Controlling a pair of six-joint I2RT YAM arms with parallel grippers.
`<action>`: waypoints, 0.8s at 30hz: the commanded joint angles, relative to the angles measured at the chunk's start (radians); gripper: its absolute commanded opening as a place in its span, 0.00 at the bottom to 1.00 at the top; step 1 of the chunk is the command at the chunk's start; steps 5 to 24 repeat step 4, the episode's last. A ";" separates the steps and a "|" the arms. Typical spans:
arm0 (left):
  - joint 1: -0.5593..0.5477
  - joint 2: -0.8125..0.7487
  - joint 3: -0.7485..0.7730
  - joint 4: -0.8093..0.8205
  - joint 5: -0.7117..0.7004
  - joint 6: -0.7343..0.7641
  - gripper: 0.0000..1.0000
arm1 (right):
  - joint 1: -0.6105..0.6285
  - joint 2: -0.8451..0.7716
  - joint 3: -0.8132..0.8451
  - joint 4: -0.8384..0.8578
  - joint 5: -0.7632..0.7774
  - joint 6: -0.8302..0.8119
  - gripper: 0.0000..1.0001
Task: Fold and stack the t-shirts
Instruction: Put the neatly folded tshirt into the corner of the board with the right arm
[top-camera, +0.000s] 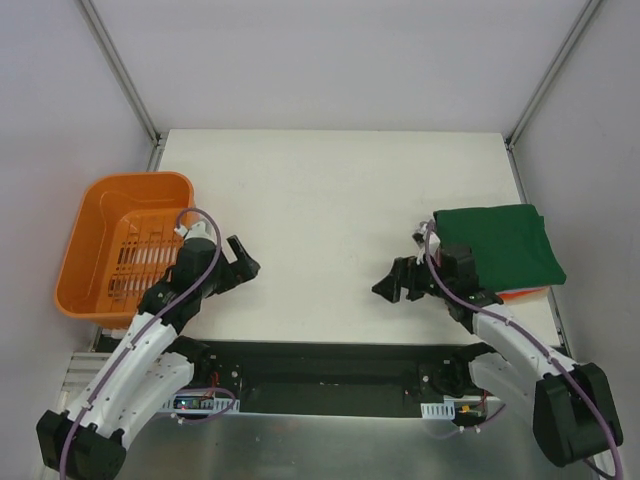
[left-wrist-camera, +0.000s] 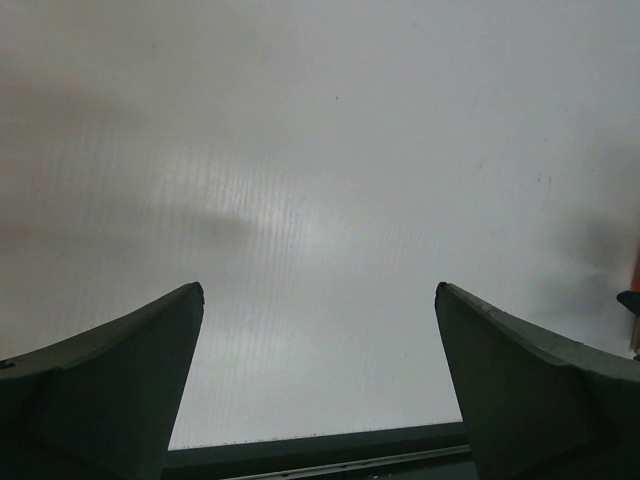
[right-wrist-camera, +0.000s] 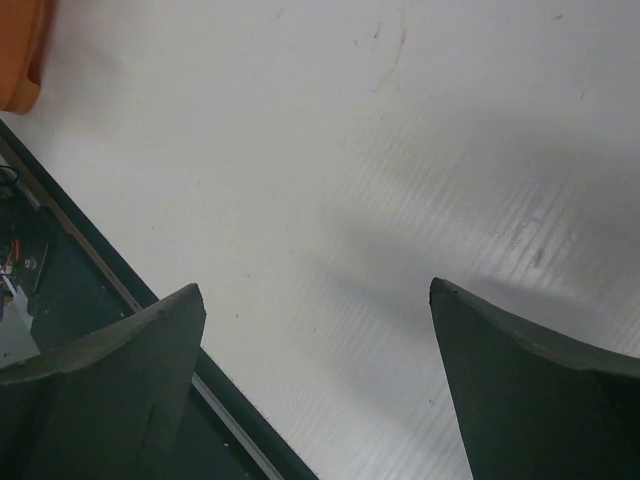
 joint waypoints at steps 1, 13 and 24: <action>0.013 -0.066 -0.035 0.051 0.020 0.001 0.99 | 0.030 0.023 0.011 0.192 0.034 -0.009 0.96; 0.013 -0.100 -0.055 0.054 0.017 -0.007 0.99 | 0.037 0.015 0.024 0.195 0.060 0.008 0.96; 0.013 -0.100 -0.055 0.054 0.017 -0.007 0.99 | 0.037 0.015 0.024 0.195 0.060 0.008 0.96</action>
